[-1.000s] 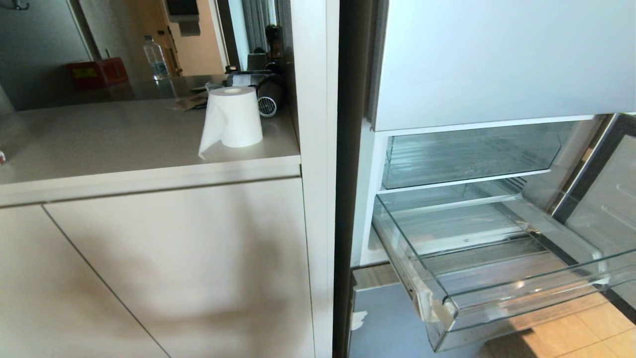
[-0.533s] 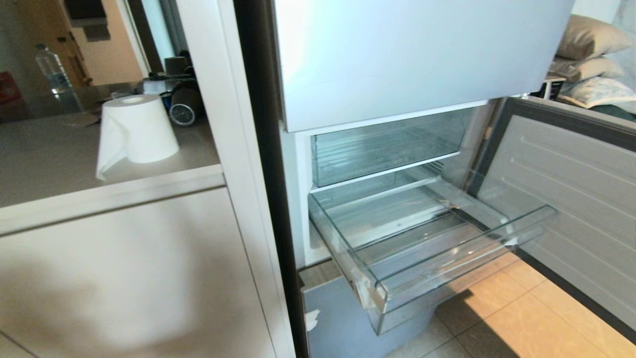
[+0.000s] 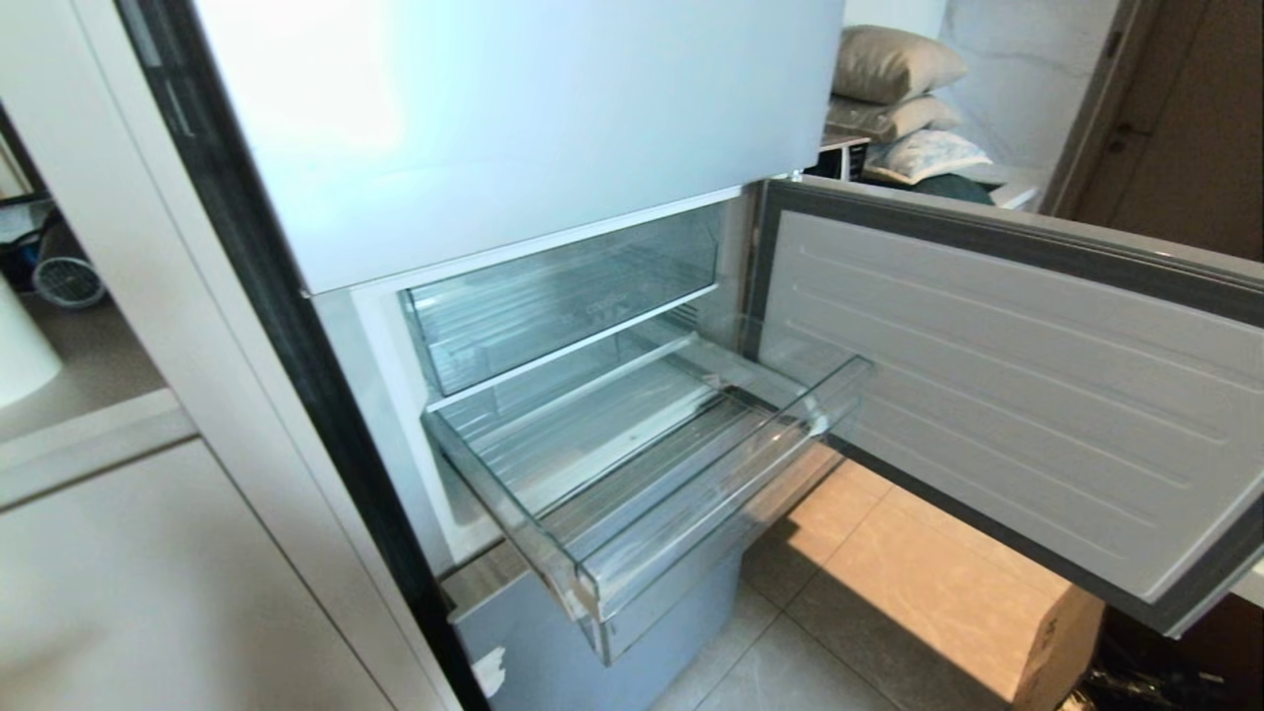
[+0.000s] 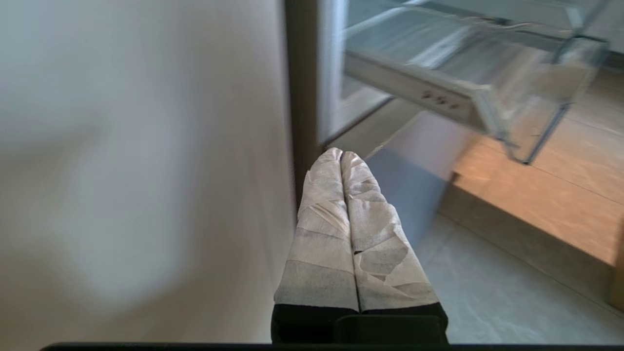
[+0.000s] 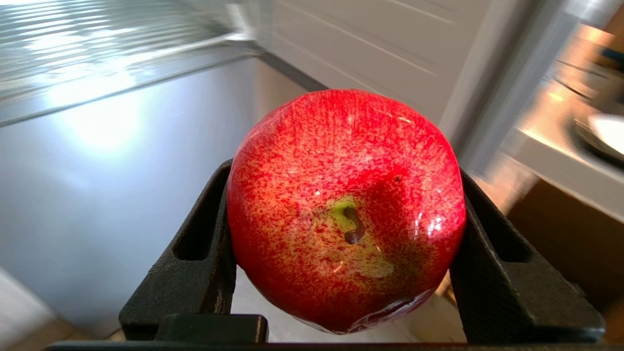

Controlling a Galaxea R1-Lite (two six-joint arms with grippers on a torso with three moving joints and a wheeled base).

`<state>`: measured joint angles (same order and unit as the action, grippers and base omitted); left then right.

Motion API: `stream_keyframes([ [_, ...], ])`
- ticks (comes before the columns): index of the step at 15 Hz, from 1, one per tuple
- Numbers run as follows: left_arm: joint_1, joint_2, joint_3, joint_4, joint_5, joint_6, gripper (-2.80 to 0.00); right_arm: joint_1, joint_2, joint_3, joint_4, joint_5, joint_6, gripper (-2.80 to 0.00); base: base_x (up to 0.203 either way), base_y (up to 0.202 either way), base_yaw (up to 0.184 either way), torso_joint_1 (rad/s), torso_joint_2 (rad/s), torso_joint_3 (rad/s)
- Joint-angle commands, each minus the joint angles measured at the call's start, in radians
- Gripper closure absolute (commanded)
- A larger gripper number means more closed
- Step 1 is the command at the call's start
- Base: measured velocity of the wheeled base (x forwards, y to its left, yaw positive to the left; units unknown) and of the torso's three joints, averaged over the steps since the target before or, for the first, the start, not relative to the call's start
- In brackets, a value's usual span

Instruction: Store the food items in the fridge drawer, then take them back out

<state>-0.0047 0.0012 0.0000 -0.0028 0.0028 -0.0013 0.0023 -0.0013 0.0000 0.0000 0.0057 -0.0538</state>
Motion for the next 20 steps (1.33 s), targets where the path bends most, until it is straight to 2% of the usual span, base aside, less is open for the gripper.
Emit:
stream_keyframes([
  [1, 0.0, 0.0, 0.0, 0.0, 0.0, 0.0, 0.0, 0.001, 0.001, -0.001, -0.002, 0.0, 0.011, 0.0, 0.001, 0.008, -0.158, 0.002, 0.0, 0.002],
  [6, 0.0, 0.0, 0.0, 0.0, 0.0, 0.0, 0.0, -0.001, 0.068, -0.016, -0.001, -0.004, 0.027, 0.0, 0.0, 0.001, -0.043, 0.001, 0.0, 0.001],
  [7, 0.0, 0.0, 0.0, 0.0, 0.0, 0.0, 0.0, -0.003, 0.116, -0.042, 0.0, -0.012, 0.049, 0.0, 0.0, 0.0, 0.0, 0.0, 0.0, 0.0],
  [9, 0.0, 0.0, 0.0, 0.0, 0.0, 0.0, 0.0, -0.035, 0.25, -0.112, 0.0, -0.036, 0.145, 0.0, 0.0, 0.0, 0.0, 0.0, 0.0, 0.0],
  [11, 0.0, 0.0, 0.0, 0.0, 0.0, 0.0, 0.0, -0.151, 0.461, -0.186, -0.001, -0.039, 0.239, 0.0, 0.0, 0.0, 0.0, 0.0, 0.0, 0.0],
  [13, 0.0, 0.0, 0.0, 0.0, 0.0, 0.0, 0.0, -0.345, 0.628, -0.241, -0.003, -0.033, 0.286, 0.0, 0.0, 0.0, 0.0, 0.0, 0.0, 0.0],
  [15, 0.0, 0.0, 0.0, 0.0, 0.0, 0.0, 0.0, -0.531, 0.726, -0.281, -0.02, -0.017, 0.275, 0.0, 0.0, 0.0, 0.0, 0.0, 0.0, 0.0],
  [18, 0.0, 0.0, 0.0, 0.0, 0.0, 0.0, 0.0, -0.767, 0.897, -0.313, -0.145, 0.008, 0.223, 0.0, 0.0, 0.0, 0.0, 0.0, 0.0, 0.0],
  [20, 0.0, 0.0, 0.0, 0.0, 0.0, 0.0, 0.0, -0.817, 1.045, -0.318, -0.261, 0.012, 0.201, 0.0, 0.0, 0.0, 0.0, 0.0, 0.0, 0.0],
])
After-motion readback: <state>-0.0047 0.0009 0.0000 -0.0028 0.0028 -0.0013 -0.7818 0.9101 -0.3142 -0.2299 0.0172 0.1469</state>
